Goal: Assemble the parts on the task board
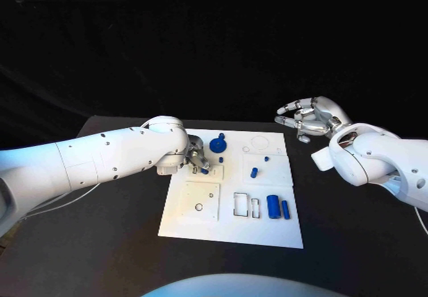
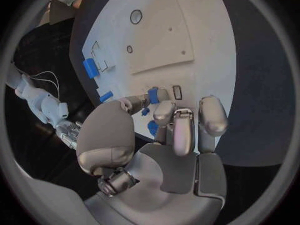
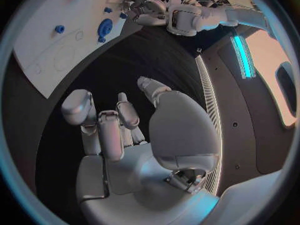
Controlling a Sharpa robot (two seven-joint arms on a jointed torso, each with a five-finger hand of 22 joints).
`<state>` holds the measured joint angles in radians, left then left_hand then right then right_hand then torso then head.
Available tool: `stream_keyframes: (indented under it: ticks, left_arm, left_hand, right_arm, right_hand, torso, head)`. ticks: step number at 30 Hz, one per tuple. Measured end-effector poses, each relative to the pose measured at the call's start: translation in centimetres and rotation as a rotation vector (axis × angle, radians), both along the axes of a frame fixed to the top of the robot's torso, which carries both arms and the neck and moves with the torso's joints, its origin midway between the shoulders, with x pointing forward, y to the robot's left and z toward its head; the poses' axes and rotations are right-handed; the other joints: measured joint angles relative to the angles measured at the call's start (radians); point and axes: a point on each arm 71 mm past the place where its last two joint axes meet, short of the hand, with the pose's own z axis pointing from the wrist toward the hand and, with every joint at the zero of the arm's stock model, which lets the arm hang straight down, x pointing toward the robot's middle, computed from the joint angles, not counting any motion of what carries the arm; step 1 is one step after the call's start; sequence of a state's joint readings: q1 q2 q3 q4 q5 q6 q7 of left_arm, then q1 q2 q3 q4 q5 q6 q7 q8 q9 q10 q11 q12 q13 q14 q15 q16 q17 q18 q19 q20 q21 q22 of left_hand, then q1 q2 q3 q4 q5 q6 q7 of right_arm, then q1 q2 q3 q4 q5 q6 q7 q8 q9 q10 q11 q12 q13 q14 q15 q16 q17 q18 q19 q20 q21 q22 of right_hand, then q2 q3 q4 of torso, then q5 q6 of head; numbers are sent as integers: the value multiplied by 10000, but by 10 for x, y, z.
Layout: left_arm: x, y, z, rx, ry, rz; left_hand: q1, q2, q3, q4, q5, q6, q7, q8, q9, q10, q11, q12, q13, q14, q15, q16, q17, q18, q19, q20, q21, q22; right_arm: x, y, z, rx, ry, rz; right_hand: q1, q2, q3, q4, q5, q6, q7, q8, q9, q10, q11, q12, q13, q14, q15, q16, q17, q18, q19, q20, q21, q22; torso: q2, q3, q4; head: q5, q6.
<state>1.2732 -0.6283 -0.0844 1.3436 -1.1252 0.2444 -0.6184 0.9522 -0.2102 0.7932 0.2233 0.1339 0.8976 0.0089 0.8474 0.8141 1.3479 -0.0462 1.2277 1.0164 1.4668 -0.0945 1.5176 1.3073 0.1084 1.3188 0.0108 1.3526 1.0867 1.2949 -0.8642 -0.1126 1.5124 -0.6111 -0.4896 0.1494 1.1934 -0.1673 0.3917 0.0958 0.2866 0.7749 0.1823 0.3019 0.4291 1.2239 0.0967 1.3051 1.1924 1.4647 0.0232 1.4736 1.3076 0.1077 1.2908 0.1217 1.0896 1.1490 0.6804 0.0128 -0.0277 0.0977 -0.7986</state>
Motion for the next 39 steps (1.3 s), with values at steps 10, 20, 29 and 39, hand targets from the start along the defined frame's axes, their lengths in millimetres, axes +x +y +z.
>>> stream_keyframes:
  ticks: [10, 20, 29, 39]
  left_arm:
    - [1, 1, 0, 55, -6, 50]
    - [2, 1, -1, 74, 4, 76]
    - [2, 1, -1, 84, 21, 74]
    - [2, 1, -1, 75, 12, 76]
  left_hand:
    - [-102, -2, -584, 334, 2, -17, 17, -55, -13, -1, 0, 0, -1, 0, 0, 36, 0, 0, 0, 0, 0, 13]
    - [-142, 37, -843, 484, -32, 18, 51, -55, -25, 2, -2, 27, 1, 0, 1, 36, 0, 1, 37, 37, 0, 44]
    - [-260, 78, -1292, 648, -34, 18, 50, -59, -38, 37, -37, 38, 19, 0, 1, 58, 0, 2, 36, 37, 40, 89]
    - [-537, 116, -1915, 698, -33, 56, 86, -96, -54, 36, -36, 95, 58, -1, 1, 74, 0, 1, 72, 0, 39, 134]
  right_arm:
    - [0, 0, 0, 1, -7, 1]
    - [0, -1, 0, 2, -10, 4]
    - [0, -1, 0, 0, -12, -2]
    - [0, -1, 0, -2, -14, -5]
  right_hand:
    - [-91, 15, -79, 79, -80, -35, -35, 43, 9, 0, 0, 0, -15, 0, 0, 0, -1, 1, 0, 0, -16, -15]
    - [-131, -26, -134, 135, -174, -70, 0, 74, 17, 0, 0, 0, -15, 0, 0, 0, -1, 0, 0, 0, -39, -15]
    - [-170, 14, -163, 163, -174, -70, 0, 115, 16, 0, 0, 0, -14, 0, 0, 0, -2, 0, 0, 0, -39, -15]
    - [-170, 14, -203, 204, -216, -106, -36, 114, 25, 0, 0, 0, -14, 0, 0, 0, -2, 0, 0, 1, -38, -14]
  torso:
    - [2, -5, 3]
    - [-10, -2, 9]
    - [-12, -1, 5]
    - [-12, -4, 7]
  head:
    - [-27, -21]
    - [-32, -24]
    - [-24, -17]
    - [-29, 3]
